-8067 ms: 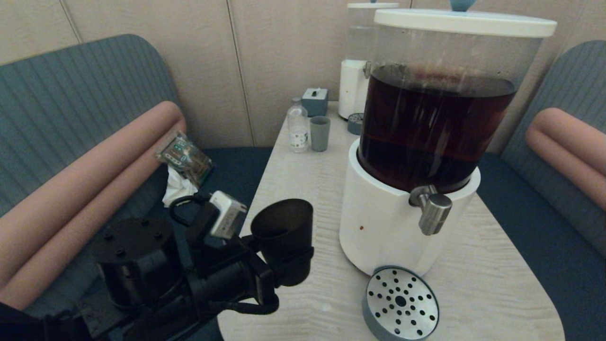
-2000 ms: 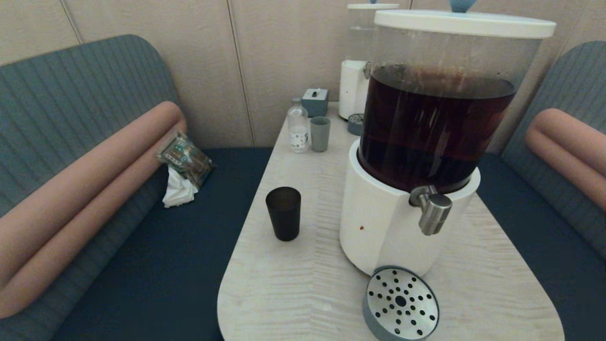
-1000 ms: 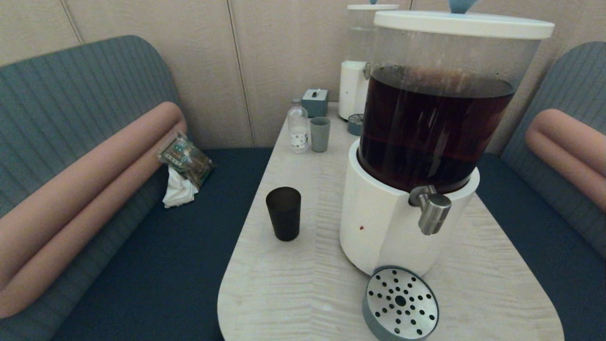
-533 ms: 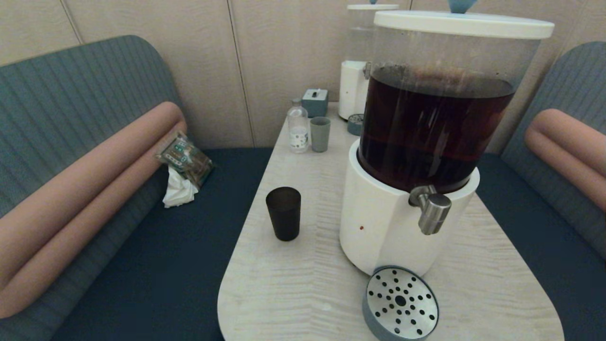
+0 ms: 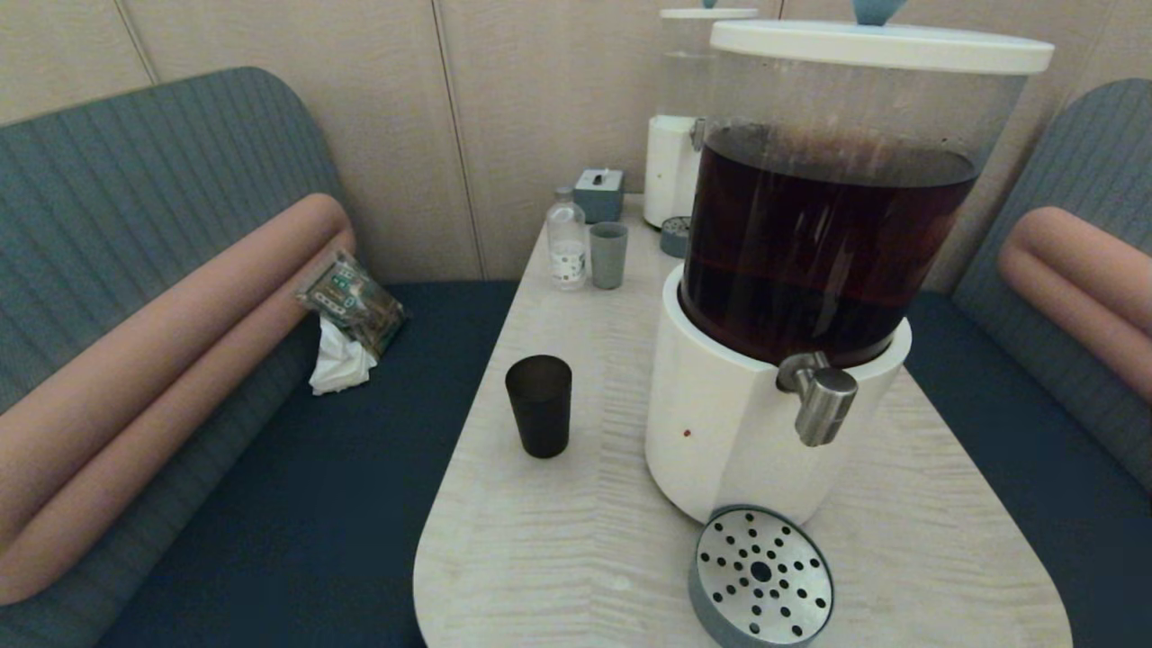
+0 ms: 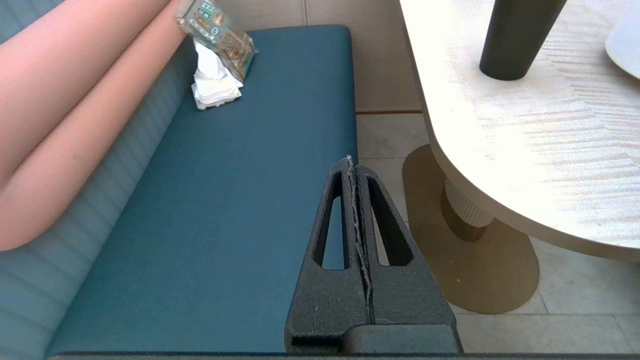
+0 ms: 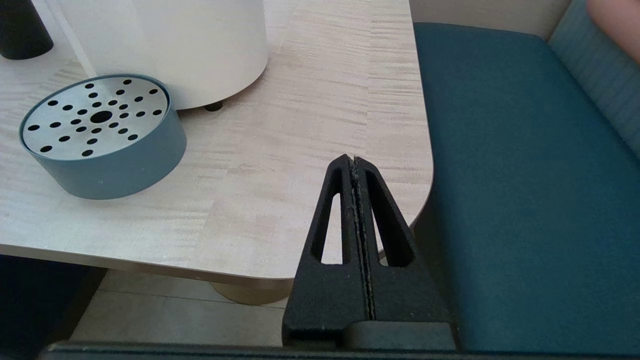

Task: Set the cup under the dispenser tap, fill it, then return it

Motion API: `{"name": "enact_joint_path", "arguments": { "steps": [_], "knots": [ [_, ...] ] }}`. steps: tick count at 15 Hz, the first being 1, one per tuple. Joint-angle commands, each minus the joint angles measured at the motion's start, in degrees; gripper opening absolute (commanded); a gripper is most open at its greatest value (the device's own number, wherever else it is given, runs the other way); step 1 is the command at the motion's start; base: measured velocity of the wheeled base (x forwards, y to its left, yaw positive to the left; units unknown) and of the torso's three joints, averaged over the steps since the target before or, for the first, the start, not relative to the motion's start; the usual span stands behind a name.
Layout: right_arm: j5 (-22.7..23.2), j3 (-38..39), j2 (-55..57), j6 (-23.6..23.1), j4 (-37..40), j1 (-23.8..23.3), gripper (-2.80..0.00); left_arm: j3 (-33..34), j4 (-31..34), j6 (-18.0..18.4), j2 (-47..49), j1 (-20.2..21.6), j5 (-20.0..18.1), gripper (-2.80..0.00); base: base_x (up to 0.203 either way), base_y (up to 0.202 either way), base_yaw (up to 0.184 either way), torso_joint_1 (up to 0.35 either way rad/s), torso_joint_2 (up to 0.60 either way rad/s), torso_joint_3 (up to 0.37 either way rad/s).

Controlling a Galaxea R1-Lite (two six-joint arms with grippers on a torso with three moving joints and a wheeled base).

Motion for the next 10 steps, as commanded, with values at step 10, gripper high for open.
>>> {"name": "enact_joint_path", "arguments": {
  "steps": [10],
  "knots": [
    [0.0, 0.0, -0.2, 0.03, 0.02, 0.0, -2.8, 0.0, 0.0, 0.04, 0.02, 0.0, -0.03, -2.8, 0.0, 0.0, 0.0, 0.0, 0.0, 0.0]
  ]
}}
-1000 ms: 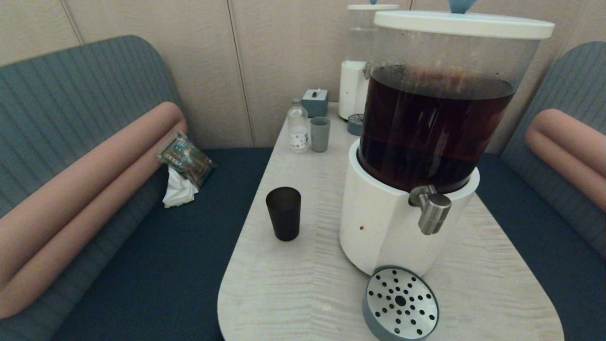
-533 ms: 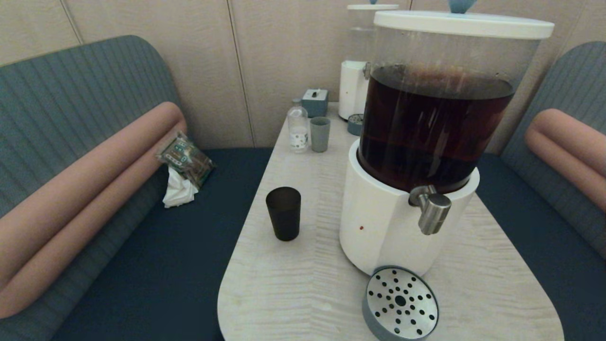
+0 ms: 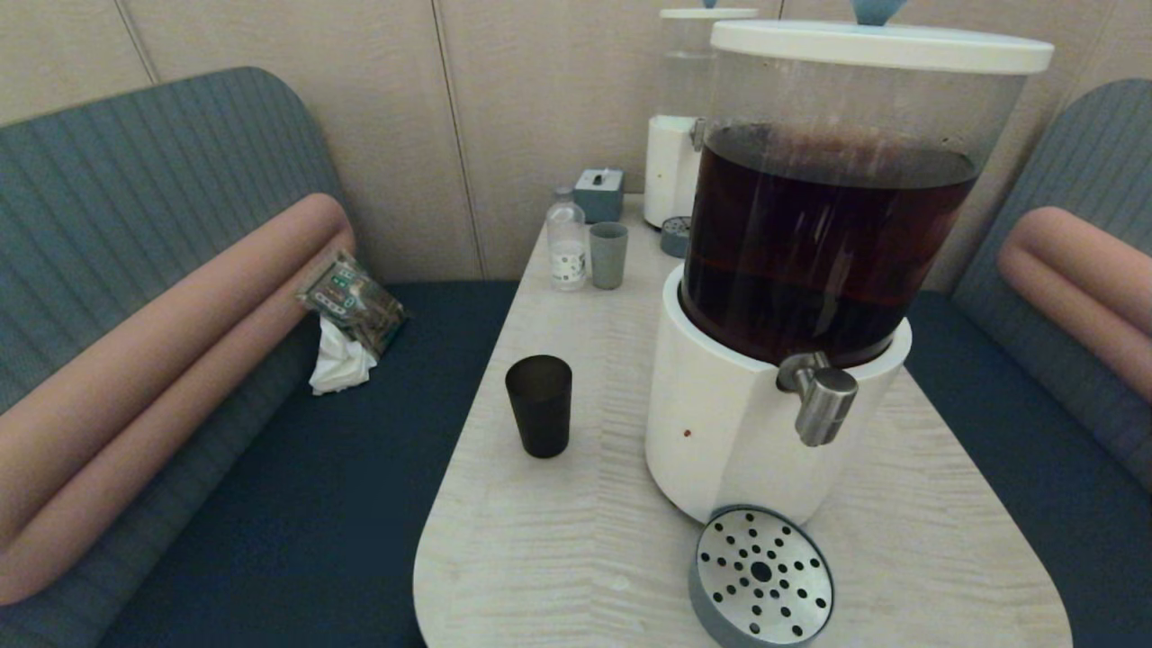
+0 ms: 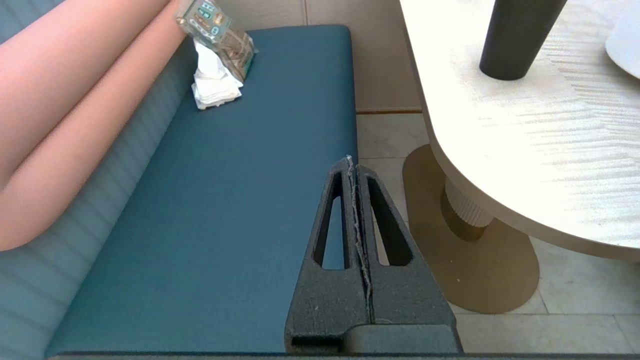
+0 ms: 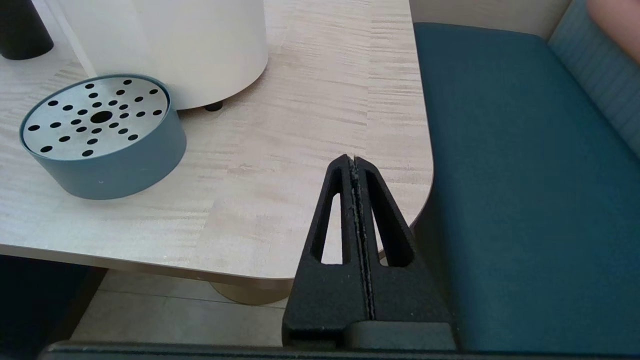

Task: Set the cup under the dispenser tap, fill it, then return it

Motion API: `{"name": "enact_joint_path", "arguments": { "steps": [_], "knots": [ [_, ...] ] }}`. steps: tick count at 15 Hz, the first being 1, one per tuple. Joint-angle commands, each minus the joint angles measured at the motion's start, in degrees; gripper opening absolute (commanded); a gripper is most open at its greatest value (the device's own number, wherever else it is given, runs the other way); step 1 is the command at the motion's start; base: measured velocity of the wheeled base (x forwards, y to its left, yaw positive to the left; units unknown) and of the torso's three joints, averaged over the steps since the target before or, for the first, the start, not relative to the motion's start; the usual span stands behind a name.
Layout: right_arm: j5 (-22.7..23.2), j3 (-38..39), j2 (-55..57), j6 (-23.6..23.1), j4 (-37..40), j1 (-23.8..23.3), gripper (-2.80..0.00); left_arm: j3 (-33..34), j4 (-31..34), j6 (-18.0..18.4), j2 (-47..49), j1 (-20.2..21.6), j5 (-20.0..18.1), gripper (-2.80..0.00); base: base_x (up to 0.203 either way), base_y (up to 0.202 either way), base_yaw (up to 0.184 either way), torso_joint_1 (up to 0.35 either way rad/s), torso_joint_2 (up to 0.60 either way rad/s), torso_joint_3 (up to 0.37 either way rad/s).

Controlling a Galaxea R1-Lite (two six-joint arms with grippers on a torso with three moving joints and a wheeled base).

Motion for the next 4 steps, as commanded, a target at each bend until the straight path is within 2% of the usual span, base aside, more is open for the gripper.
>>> {"name": "enact_joint_path", "arguments": {
  "steps": [1, 4],
  "knots": [
    [0.0, 0.0, -0.14, 0.04, 0.02, 0.0, -2.8, 0.0, 0.0, 0.01, 0.09, 0.0, 0.0, -2.8, 0.0, 0.0, 0.0, 0.0, 0.0, 0.0],
    [0.0, 0.0, -0.11, -0.05, 0.02, 0.0, -2.8, 0.0, 0.0, -0.04, 0.01, 0.0, 0.0, -2.8, 0.0, 0.0, 0.0, 0.0, 0.0, 0.0]
  ]
}}
